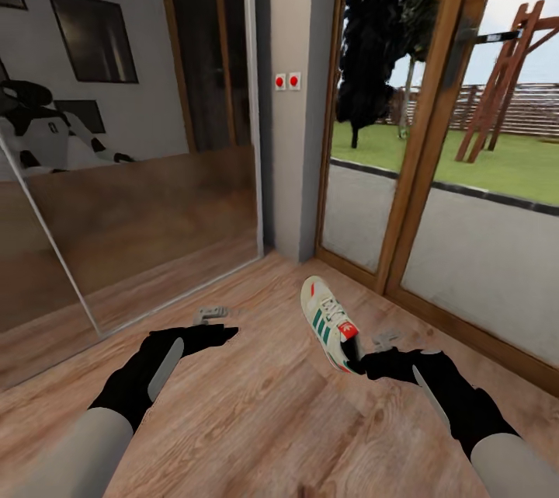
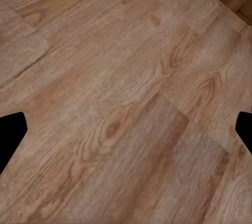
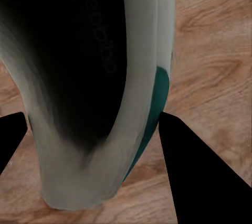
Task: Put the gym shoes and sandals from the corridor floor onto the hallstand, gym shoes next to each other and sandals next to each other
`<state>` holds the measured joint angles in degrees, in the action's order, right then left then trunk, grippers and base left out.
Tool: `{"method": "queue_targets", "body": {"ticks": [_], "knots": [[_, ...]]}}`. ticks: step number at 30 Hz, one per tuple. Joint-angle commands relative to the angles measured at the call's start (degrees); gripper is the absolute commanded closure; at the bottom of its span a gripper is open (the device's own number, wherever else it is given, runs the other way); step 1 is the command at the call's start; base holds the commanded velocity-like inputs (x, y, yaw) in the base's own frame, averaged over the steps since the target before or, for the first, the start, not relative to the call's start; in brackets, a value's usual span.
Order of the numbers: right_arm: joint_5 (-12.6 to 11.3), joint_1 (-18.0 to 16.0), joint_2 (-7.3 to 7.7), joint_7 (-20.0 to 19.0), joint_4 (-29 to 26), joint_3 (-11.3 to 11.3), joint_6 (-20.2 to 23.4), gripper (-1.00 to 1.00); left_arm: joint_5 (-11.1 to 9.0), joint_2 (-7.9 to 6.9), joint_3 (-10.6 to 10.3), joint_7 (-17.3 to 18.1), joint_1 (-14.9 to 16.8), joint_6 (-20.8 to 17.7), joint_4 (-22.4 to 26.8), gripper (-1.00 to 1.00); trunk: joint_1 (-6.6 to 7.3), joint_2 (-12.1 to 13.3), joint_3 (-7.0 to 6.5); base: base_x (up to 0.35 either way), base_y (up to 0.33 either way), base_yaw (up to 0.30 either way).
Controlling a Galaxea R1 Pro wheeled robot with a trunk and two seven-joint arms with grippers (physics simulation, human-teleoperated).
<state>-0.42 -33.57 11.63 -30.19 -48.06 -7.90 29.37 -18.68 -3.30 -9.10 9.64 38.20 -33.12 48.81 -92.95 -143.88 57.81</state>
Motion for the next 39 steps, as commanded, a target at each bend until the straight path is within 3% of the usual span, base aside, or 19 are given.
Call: {"method": "queue_targets", "body": {"ticks": [1, 10, 24, 39], "knots": [[-0.20, -0.02, 0.05, 0.04, -0.12, -0.10, 0.42, 1.00, -0.13, -0.04, -0.12, 0.02, 0.03, -0.19, 0.02, -1.00, 0.00, -0.02, 0.00, 0.155, 0.221, 0.261], [-0.20, -0.01, 0.05, 0.04, -0.11, -0.10, 0.42, 1.00, -0.13, -0.04, -0.12, 0.02, 0.03, -0.19, 0.06, -1.00, 0.00, -0.02, -0.50, 0.122, 0.227, 0.256], [-0.13, -0.04, 0.05, 0.09, -0.19, -0.10, 0.42, 1.00, -0.13, -0.04, -0.12, 0.02, -0.16, -0.19, 0.06, -1.00, 0.00, -0.02, -1.35, 0.003, 0.008, 0.237], [0.08, -0.03, 0.05, 0.13, -0.30, -0.10, 0.43, 1.00, -0.17, -0.04, -0.04, 0.11, -0.49, 0.09, 0.06, -1.00, 0.00, -0.02, -1.40, 0.000, 0.000, 0.297]]}}
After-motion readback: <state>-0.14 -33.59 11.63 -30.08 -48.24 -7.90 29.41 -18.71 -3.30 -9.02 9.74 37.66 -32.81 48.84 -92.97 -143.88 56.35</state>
